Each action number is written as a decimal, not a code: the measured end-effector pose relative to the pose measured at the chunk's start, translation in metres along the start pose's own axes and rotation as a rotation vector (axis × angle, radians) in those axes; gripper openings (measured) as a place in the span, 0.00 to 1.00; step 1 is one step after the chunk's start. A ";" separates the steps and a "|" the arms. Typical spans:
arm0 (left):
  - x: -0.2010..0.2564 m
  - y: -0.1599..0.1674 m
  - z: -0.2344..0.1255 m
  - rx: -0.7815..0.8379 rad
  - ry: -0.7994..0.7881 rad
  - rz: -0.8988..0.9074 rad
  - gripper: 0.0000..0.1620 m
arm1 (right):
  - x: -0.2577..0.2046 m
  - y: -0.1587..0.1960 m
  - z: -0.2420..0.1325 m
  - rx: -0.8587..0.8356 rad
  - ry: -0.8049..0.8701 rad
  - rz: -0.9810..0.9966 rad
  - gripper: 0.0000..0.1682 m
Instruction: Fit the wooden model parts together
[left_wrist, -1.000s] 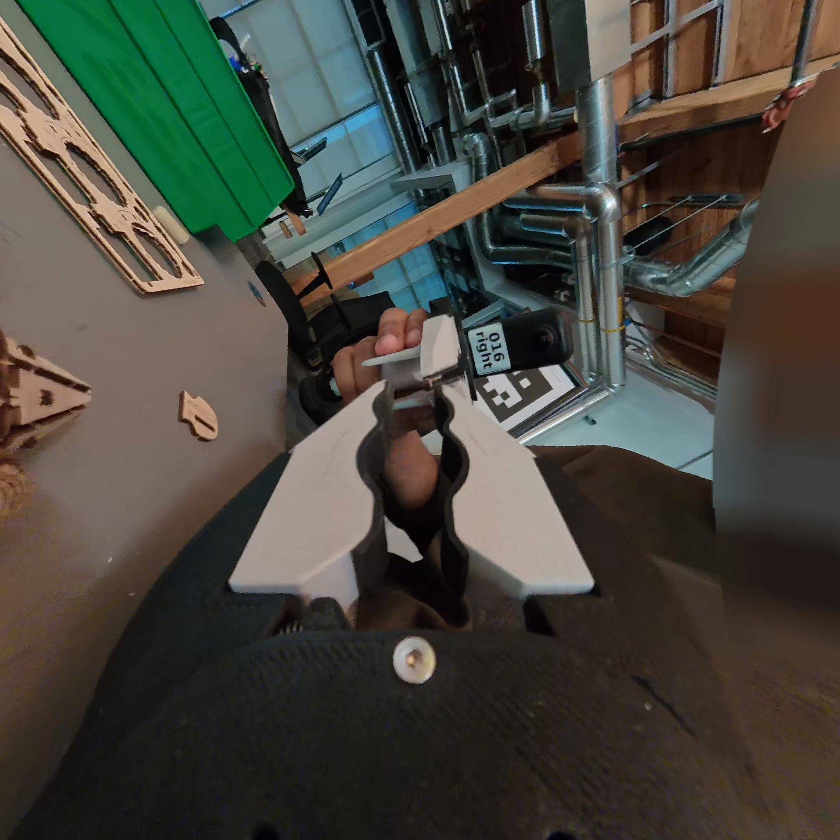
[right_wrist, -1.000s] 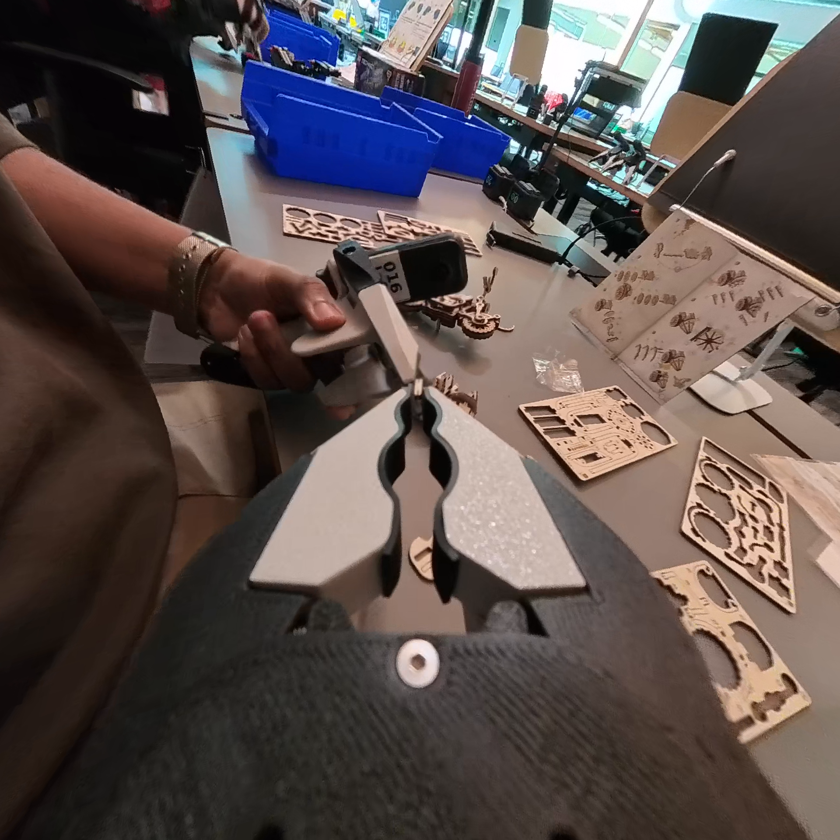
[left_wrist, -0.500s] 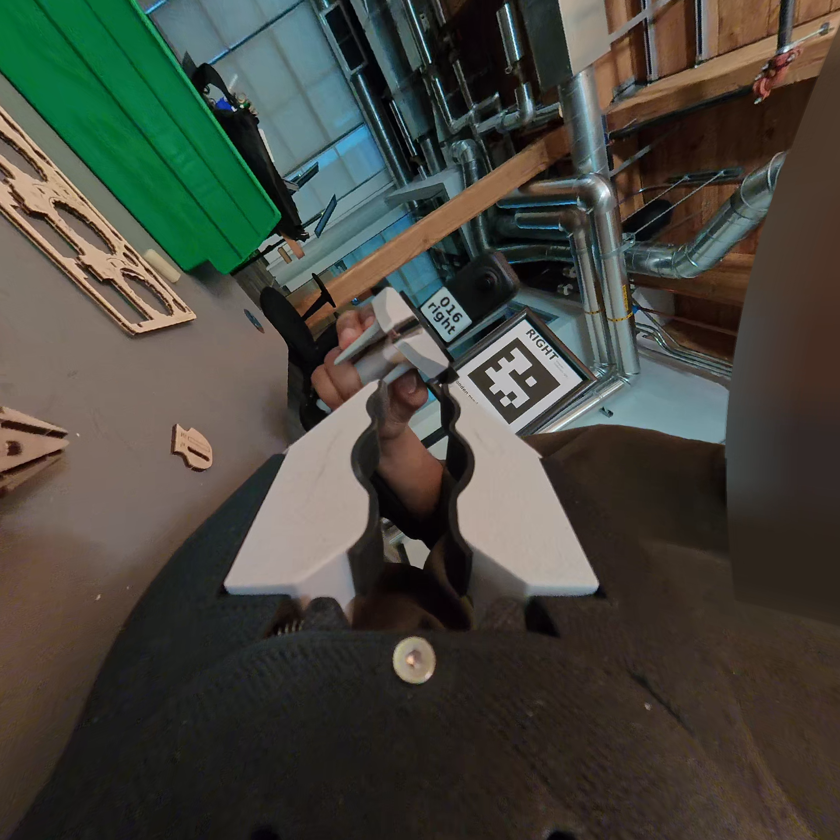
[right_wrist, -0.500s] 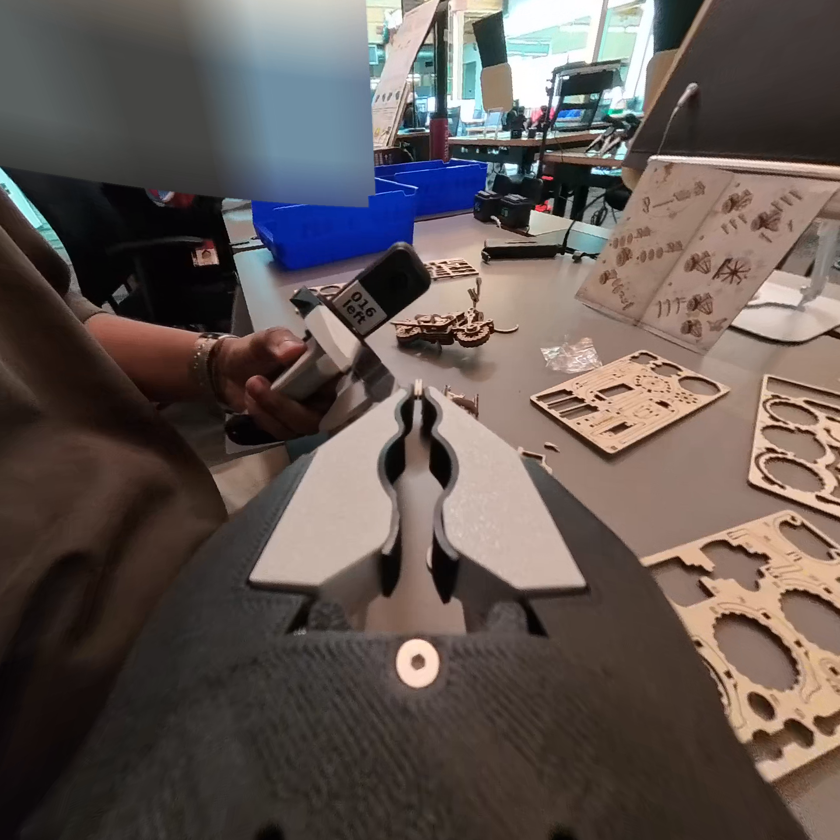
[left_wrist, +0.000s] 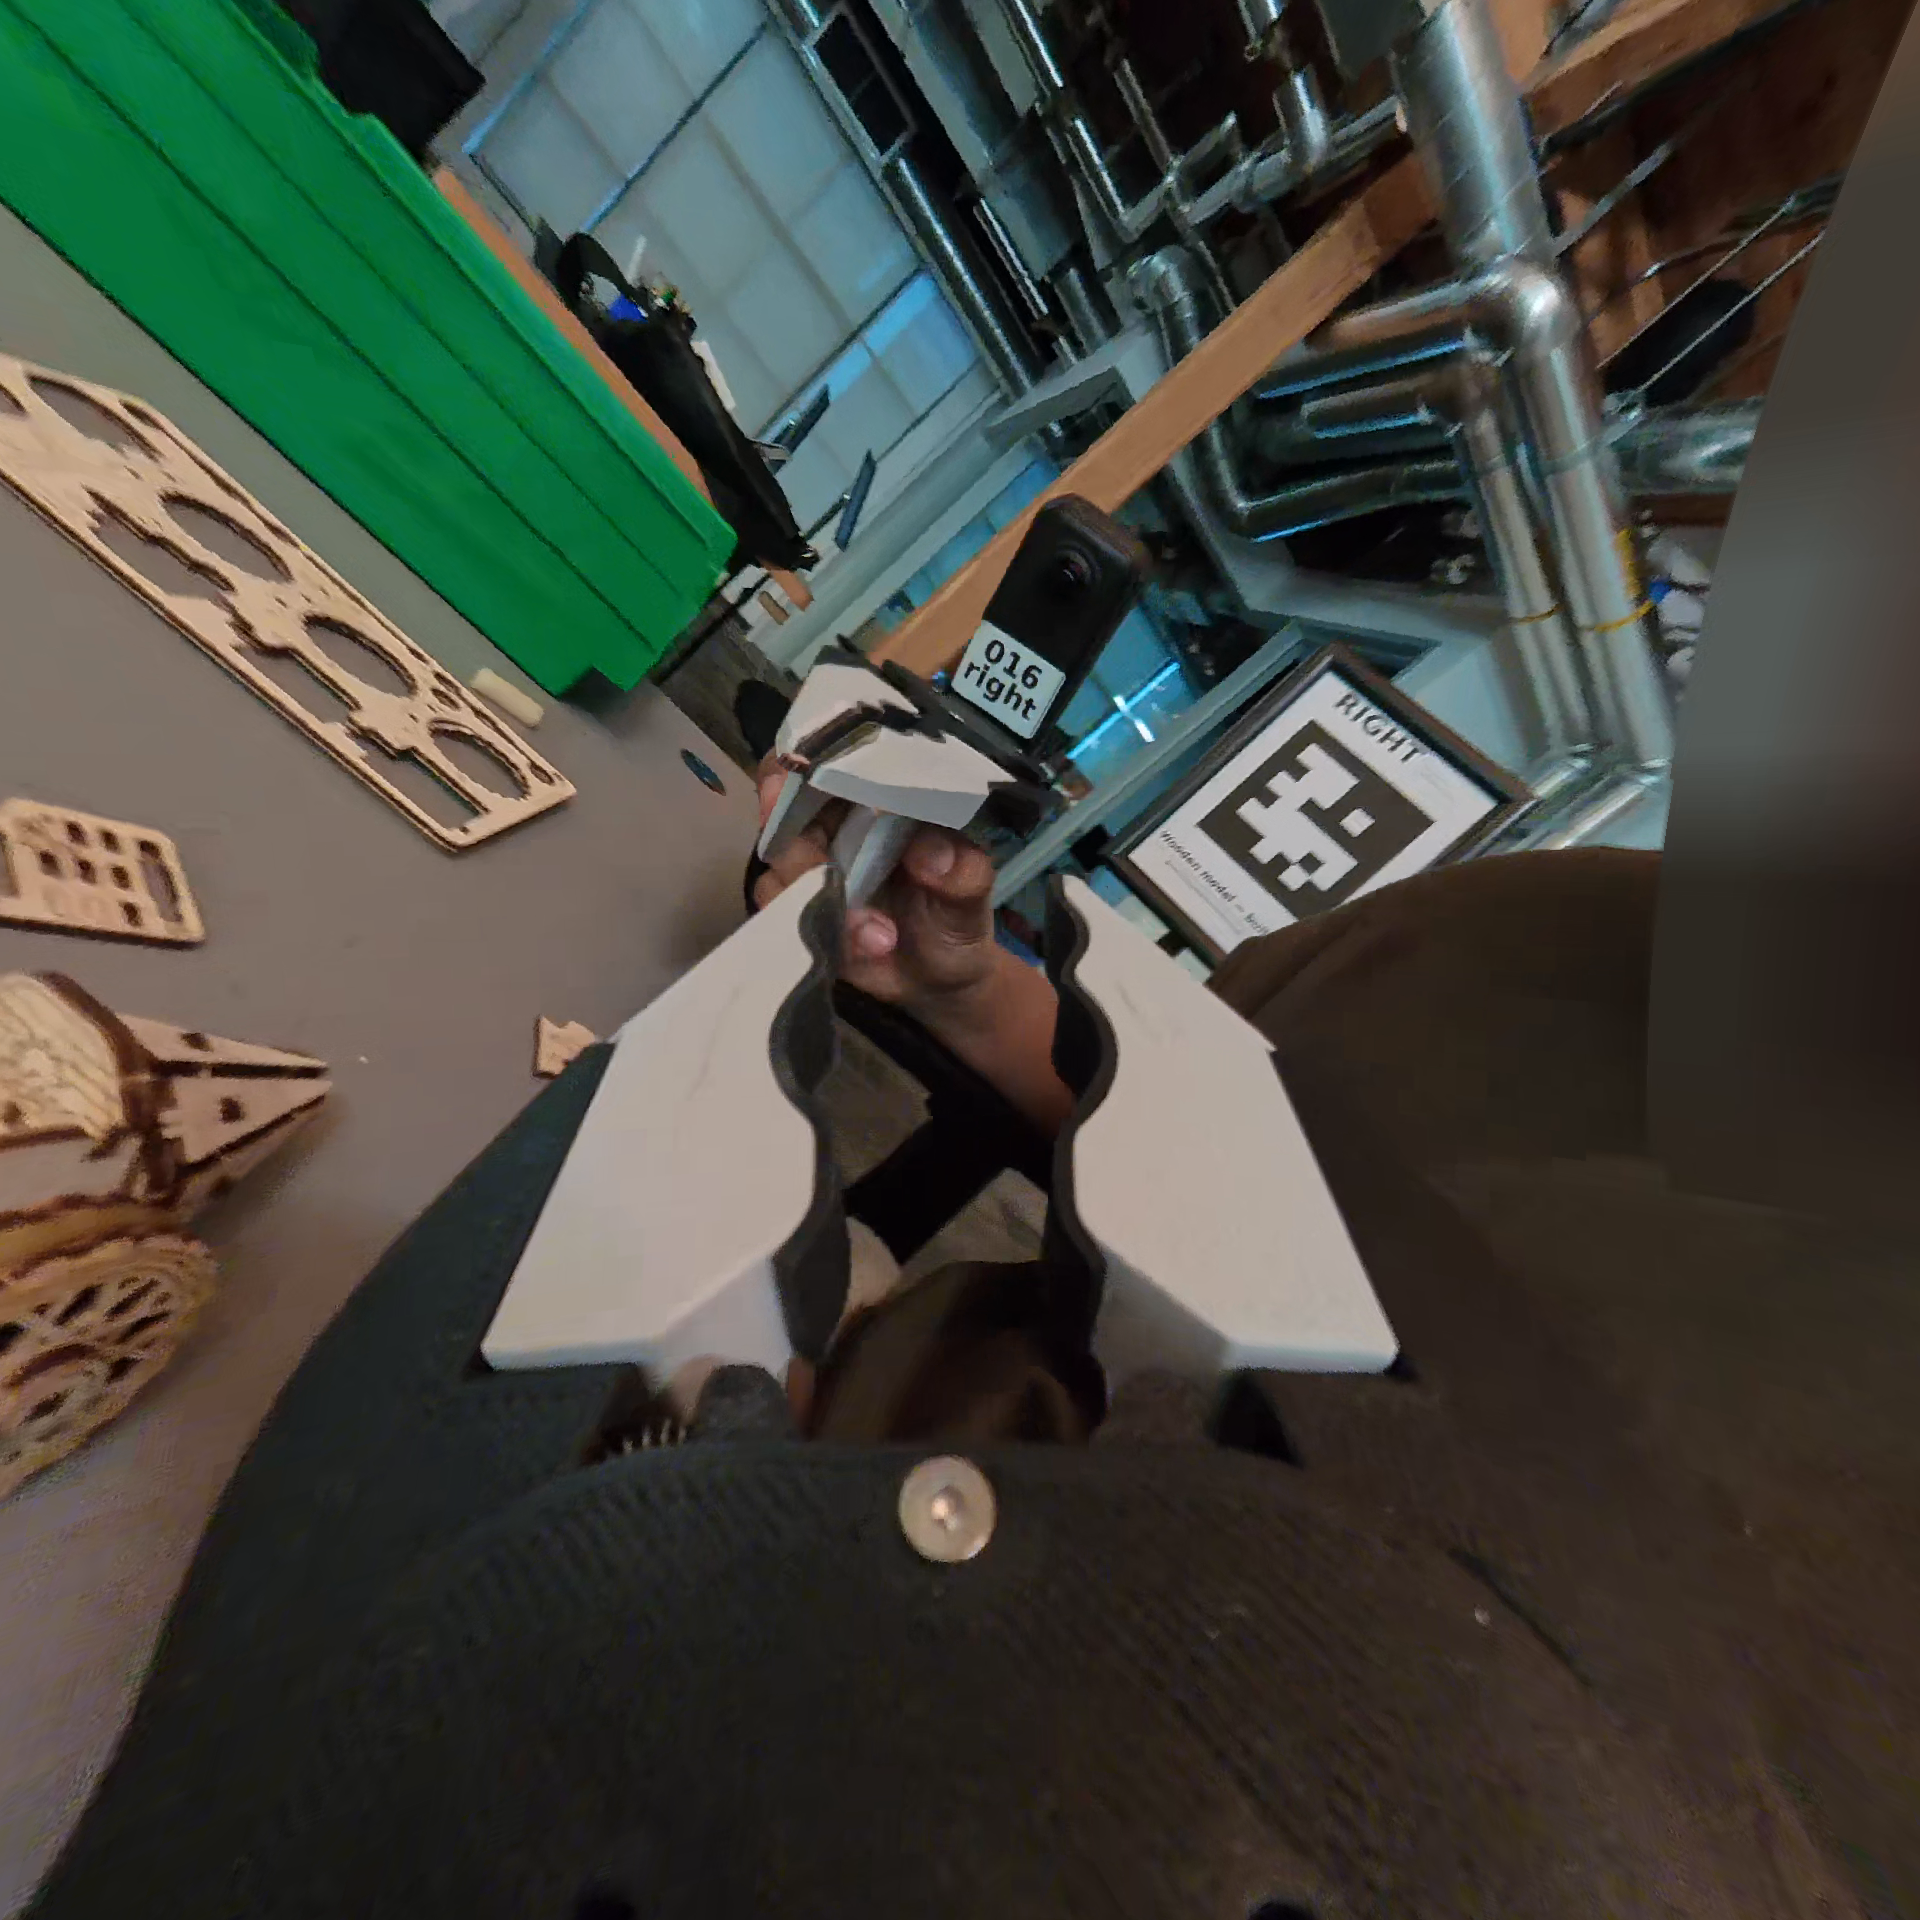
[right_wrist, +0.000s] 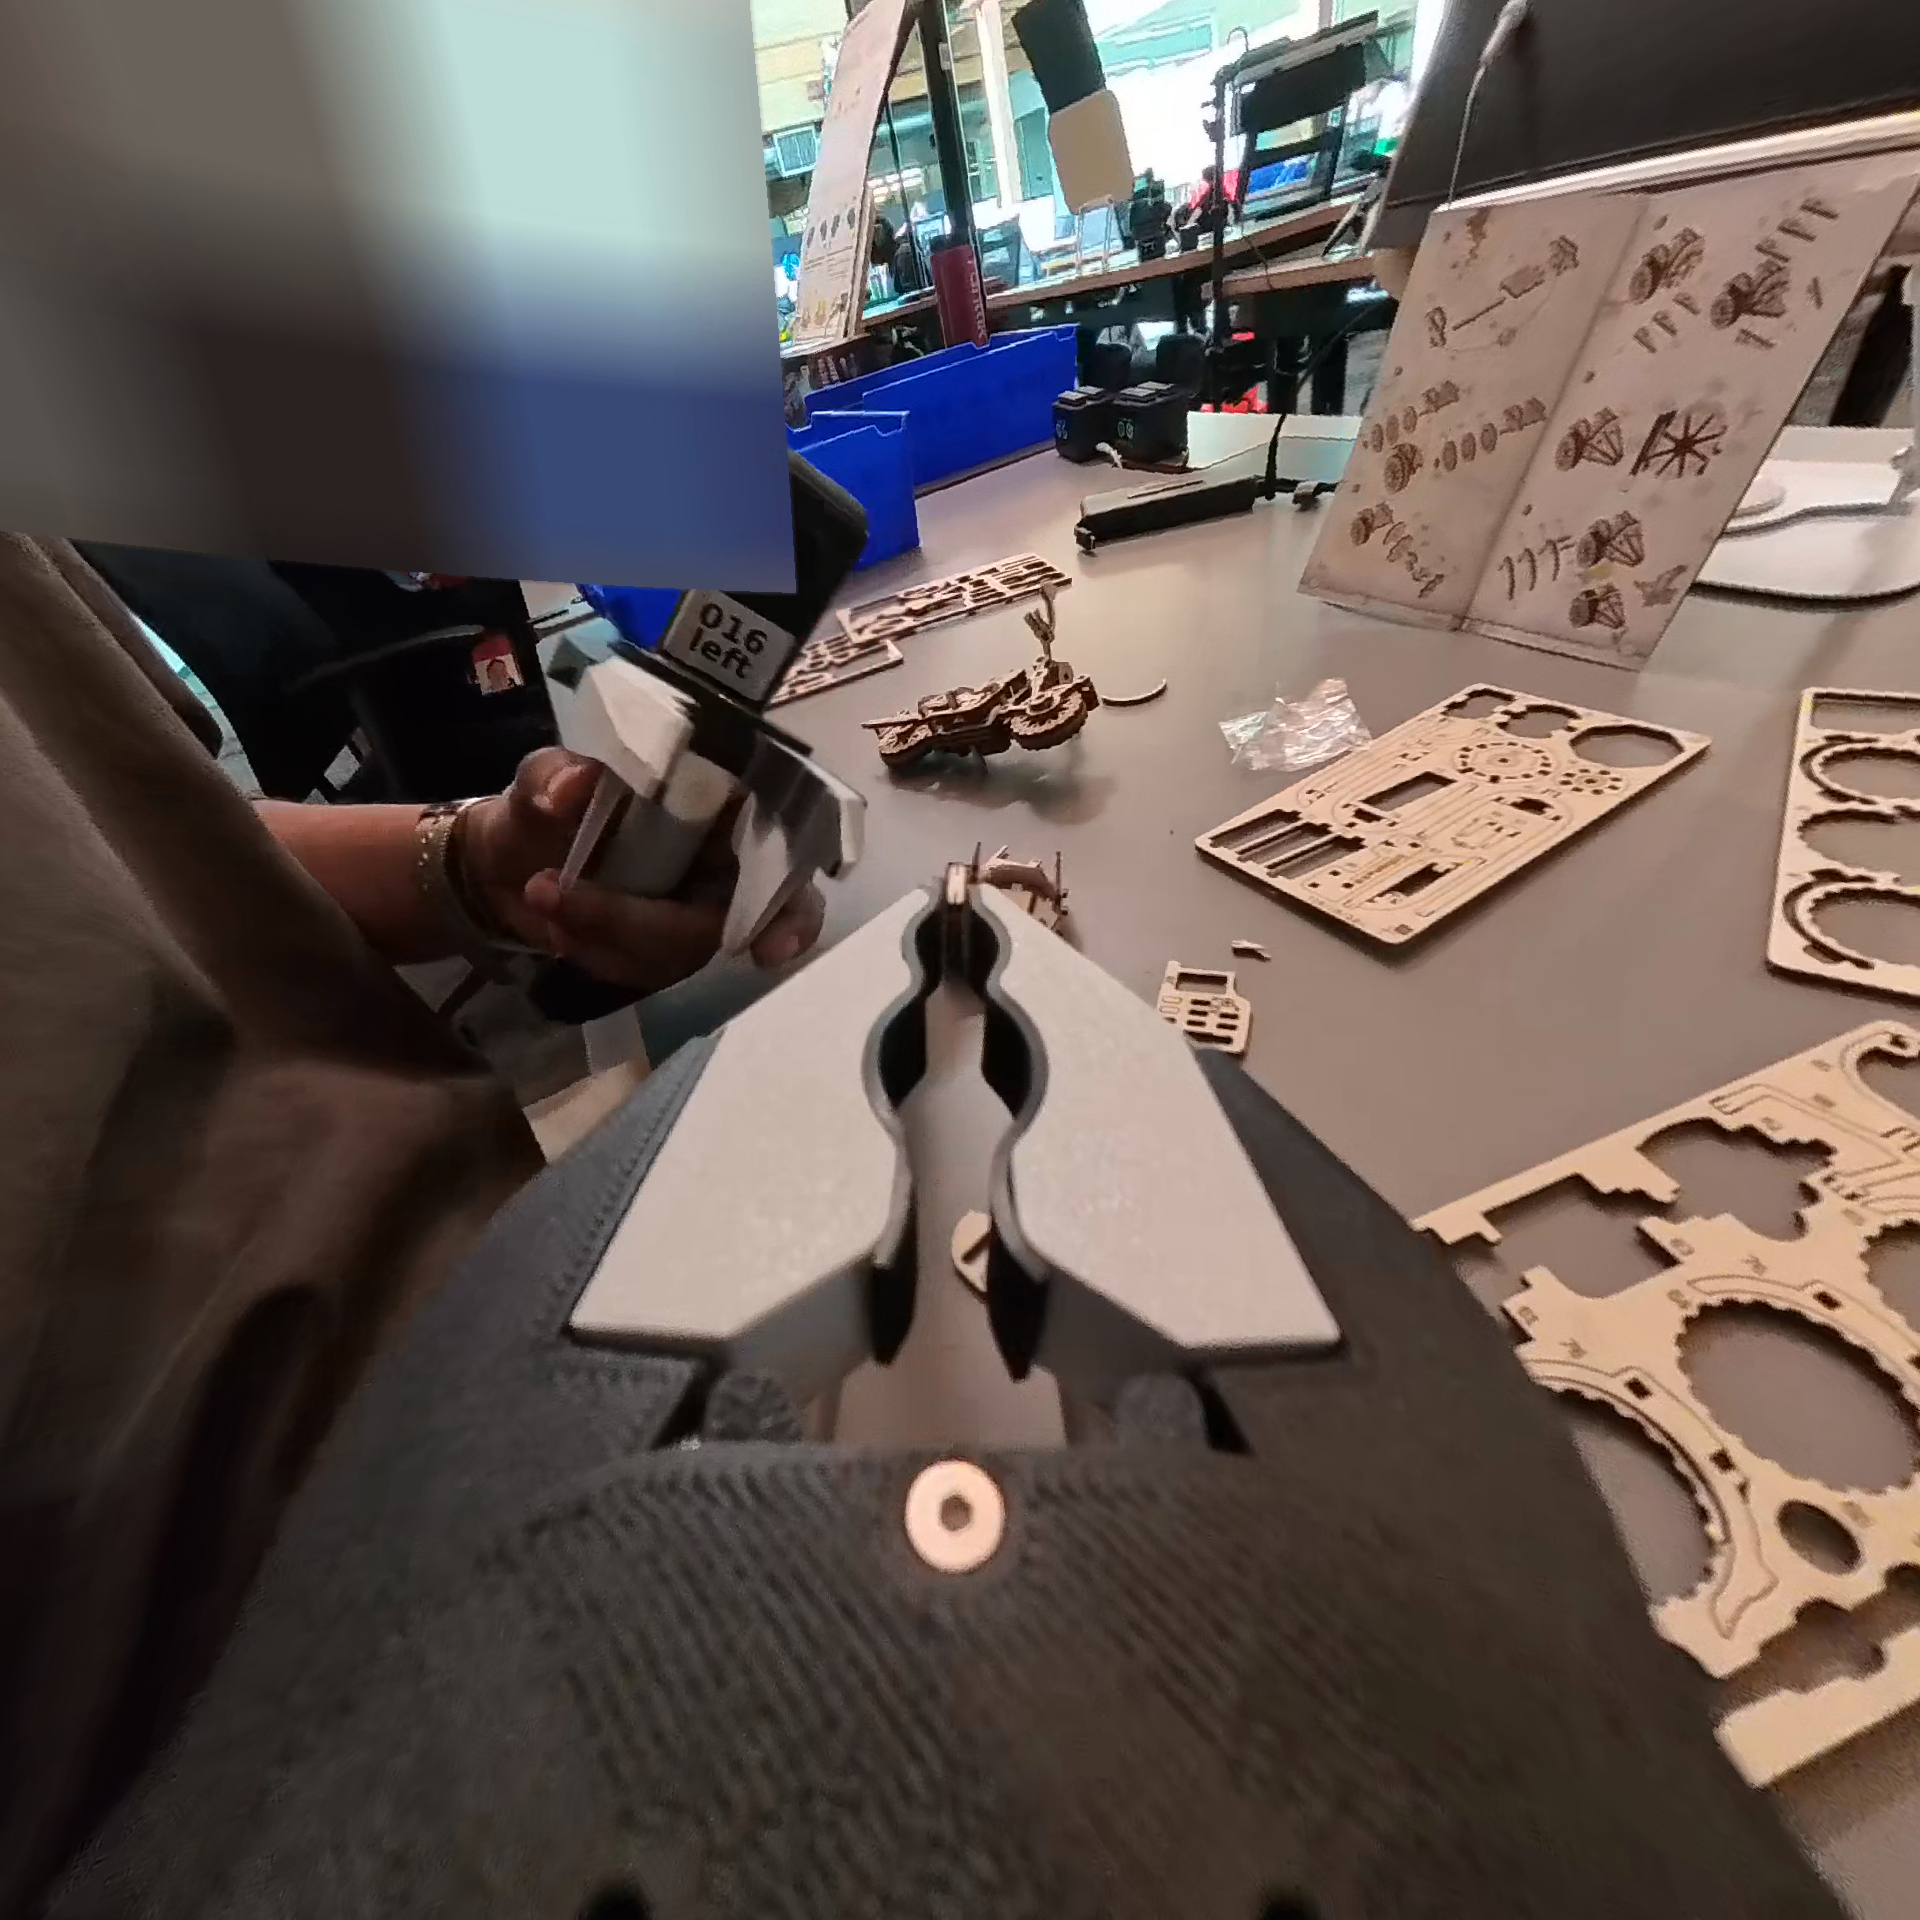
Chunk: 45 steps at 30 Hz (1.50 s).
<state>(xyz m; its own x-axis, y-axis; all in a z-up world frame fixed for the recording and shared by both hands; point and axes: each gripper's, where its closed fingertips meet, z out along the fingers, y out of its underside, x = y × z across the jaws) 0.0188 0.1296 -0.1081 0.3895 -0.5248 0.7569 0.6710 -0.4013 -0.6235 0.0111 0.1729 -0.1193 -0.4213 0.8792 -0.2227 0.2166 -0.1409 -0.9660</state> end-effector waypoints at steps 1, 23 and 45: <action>-0.001 -0.001 -0.001 -0.004 -0.017 0.028 0.24 | 0.002 0.000 0.000 0.001 0.001 0.008 0.00; -0.013 -0.015 -0.015 0.065 -0.026 0.069 0.20 | 0.019 0.013 0.006 -0.048 0.009 0.053 0.01; -0.005 -0.027 -0.020 0.140 -0.040 0.107 0.18 | 0.014 0.012 0.004 -0.045 -0.003 0.047 0.00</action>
<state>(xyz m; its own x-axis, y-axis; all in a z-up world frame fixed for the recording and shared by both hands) -0.0140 0.1285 -0.0989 0.4864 -0.5277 0.6964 0.7045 -0.2346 -0.6698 0.0045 0.1819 -0.1342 -0.4126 0.8706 -0.2680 0.2751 -0.1614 -0.9478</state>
